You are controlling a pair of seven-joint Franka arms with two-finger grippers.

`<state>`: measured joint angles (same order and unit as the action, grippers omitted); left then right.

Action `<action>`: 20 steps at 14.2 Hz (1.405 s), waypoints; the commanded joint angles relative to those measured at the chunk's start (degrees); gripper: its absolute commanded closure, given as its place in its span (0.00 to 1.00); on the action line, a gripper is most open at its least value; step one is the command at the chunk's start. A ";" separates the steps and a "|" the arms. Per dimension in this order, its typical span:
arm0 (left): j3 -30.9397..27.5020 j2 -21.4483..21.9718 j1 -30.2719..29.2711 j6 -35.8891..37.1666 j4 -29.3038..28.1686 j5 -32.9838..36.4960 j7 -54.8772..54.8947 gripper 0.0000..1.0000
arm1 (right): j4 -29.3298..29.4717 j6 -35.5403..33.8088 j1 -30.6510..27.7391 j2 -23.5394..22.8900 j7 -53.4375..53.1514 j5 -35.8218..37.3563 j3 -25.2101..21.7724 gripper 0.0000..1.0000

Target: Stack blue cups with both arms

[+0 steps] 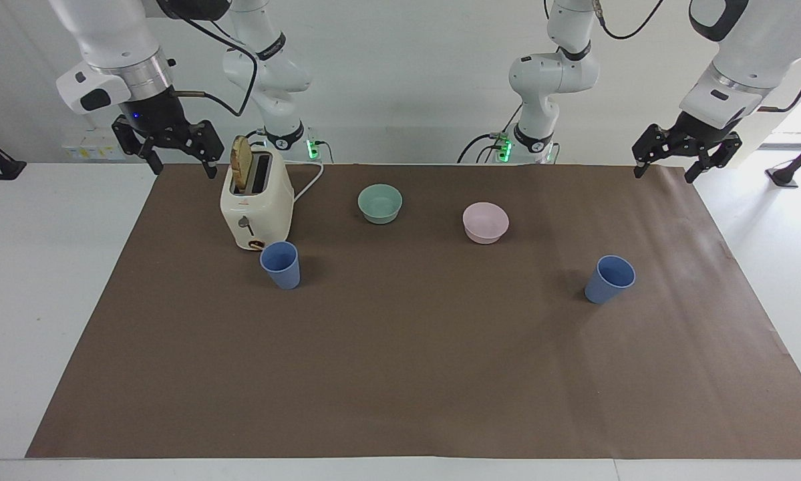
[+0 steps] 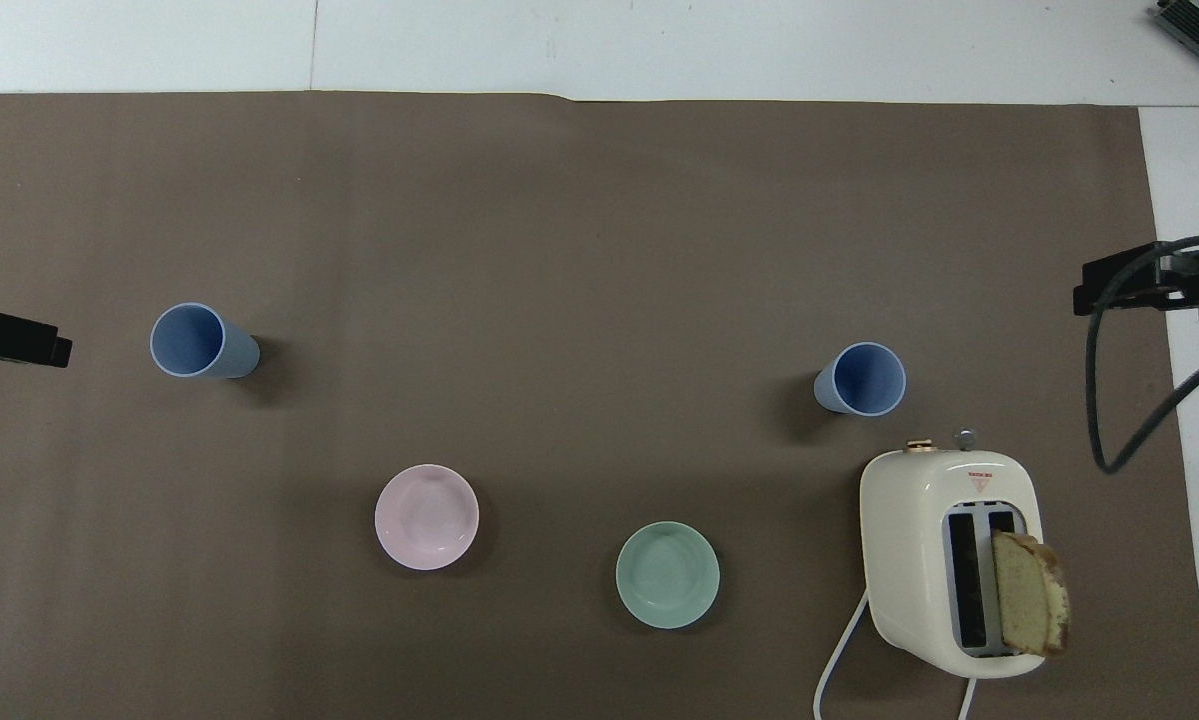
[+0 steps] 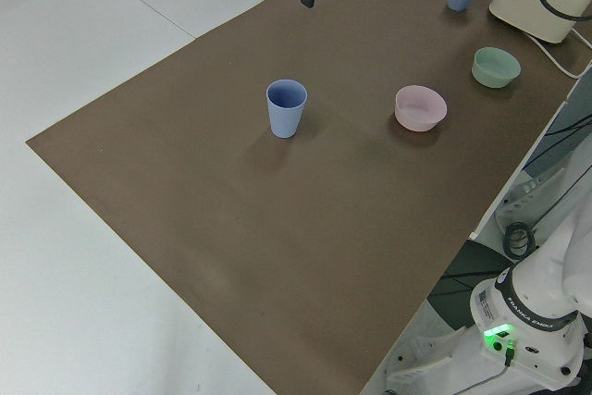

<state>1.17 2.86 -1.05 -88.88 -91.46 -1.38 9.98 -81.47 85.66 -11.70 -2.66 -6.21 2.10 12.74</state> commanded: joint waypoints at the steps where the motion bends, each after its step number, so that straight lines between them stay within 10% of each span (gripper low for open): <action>1: -0.30 0.92 0.35 0.29 -0.47 -0.46 0.57 0.00 | -0.97 0.39 -0.70 0.64 -0.64 -1.49 0.27 0.00; 20: -0.30 1.01 -0.09 -0.33 -0.91 -0.46 1.79 0.00 | -0.97 0.39 -0.70 0.64 -0.64 -1.49 0.27 0.00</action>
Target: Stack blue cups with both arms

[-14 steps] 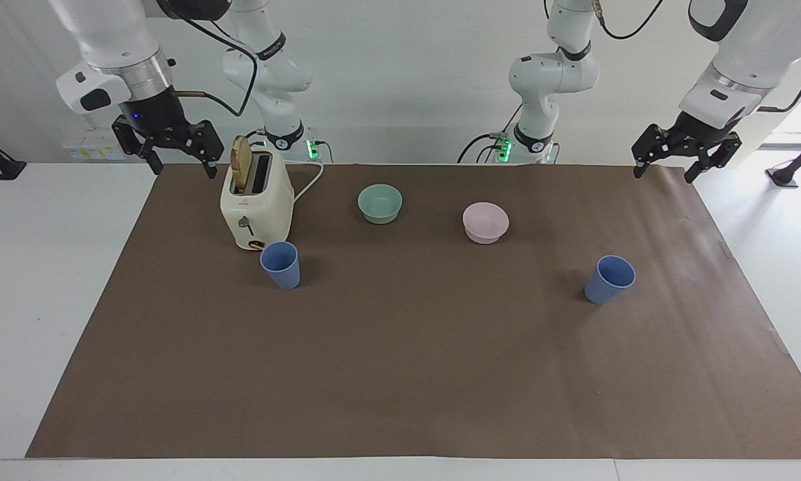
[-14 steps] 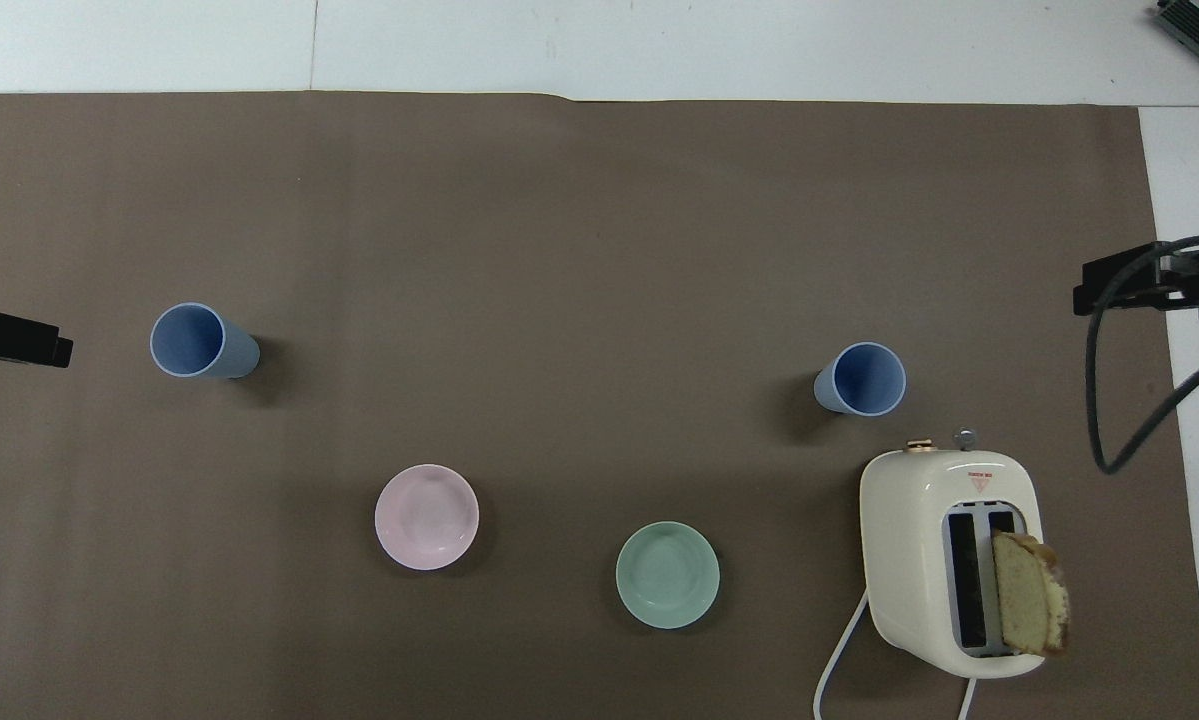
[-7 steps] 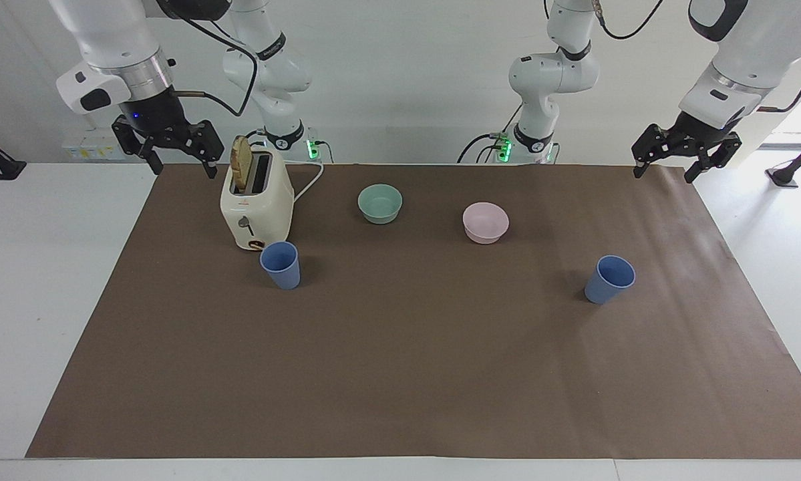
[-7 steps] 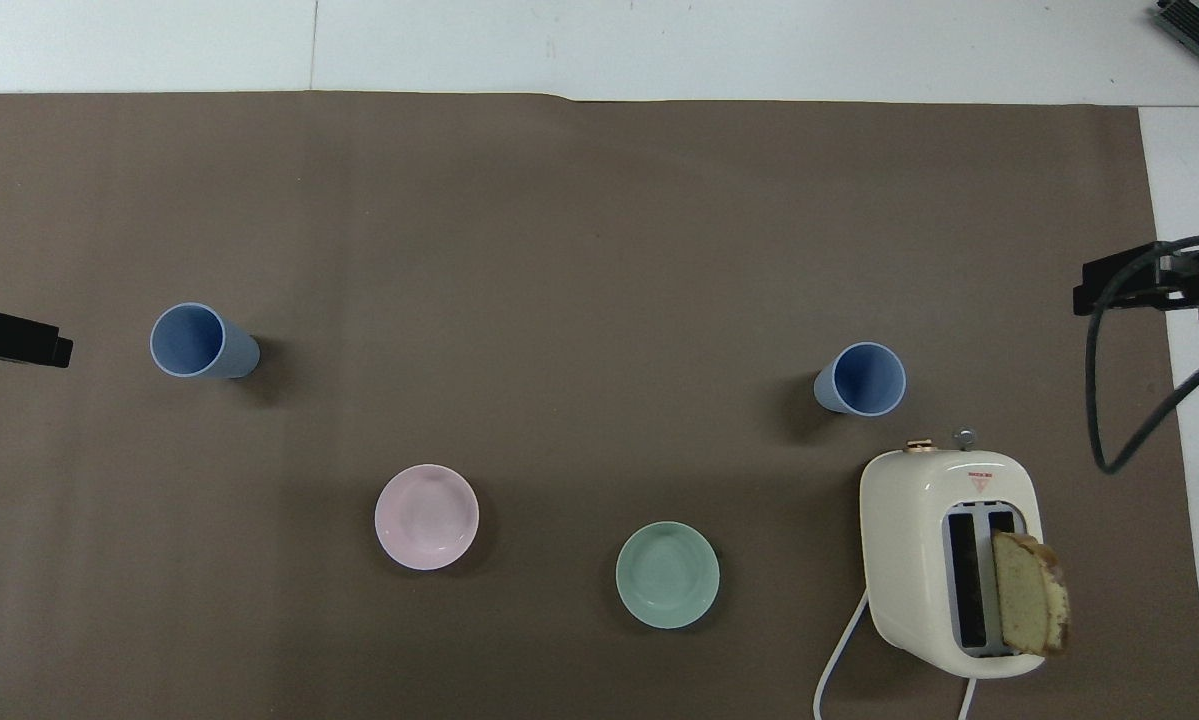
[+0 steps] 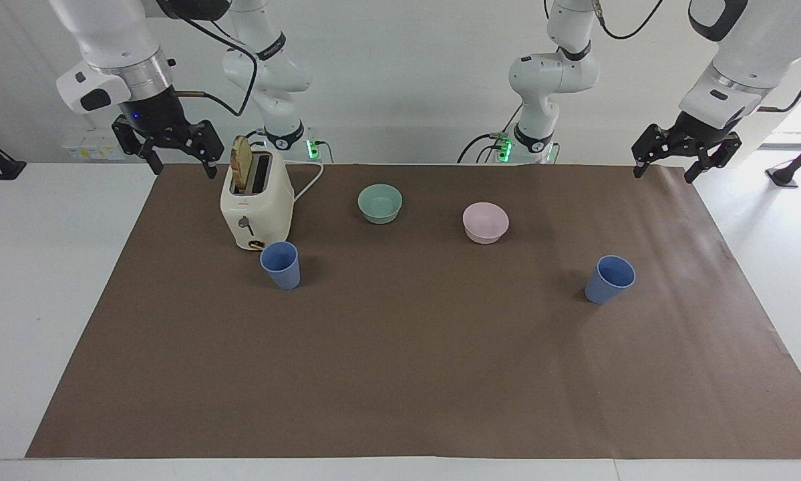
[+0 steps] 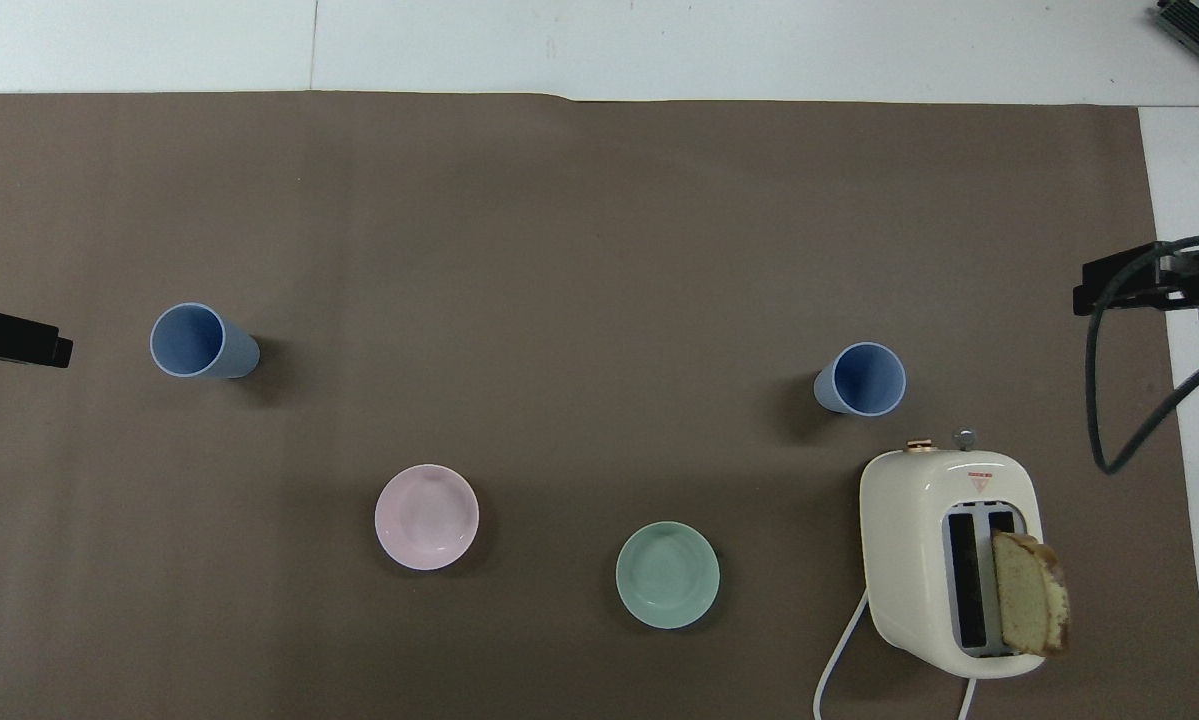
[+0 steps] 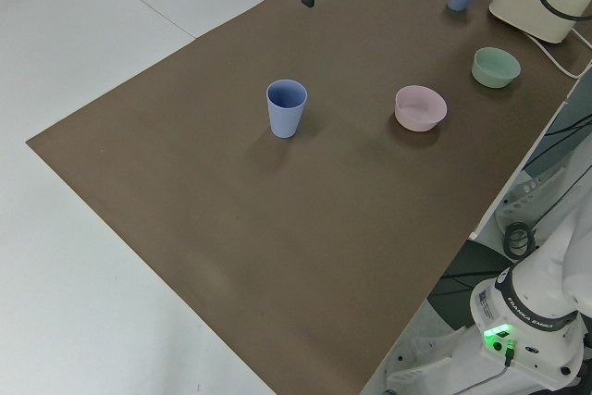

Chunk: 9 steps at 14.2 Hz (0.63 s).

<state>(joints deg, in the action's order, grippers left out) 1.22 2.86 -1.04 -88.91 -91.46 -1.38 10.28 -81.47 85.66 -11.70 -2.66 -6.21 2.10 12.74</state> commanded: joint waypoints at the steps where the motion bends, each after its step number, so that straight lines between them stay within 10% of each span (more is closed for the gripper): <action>1: -0.34 1.01 -0.10 -0.73 -1.09 -0.46 1.76 0.00 | -0.97 0.39 -0.70 0.64 -0.64 -1.49 0.27 0.00; 9: -0.51 0.74 -1.24 -12.40 -11.53 -0.55 3.51 0.00 | -0.97 0.39 -0.70 0.64 -0.64 -1.49 0.27 0.00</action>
<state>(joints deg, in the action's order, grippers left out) 0.72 2.61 -1.24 -97.32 -99.08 -1.38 11.76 -81.48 85.66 -11.70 -2.66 -6.21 2.10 12.74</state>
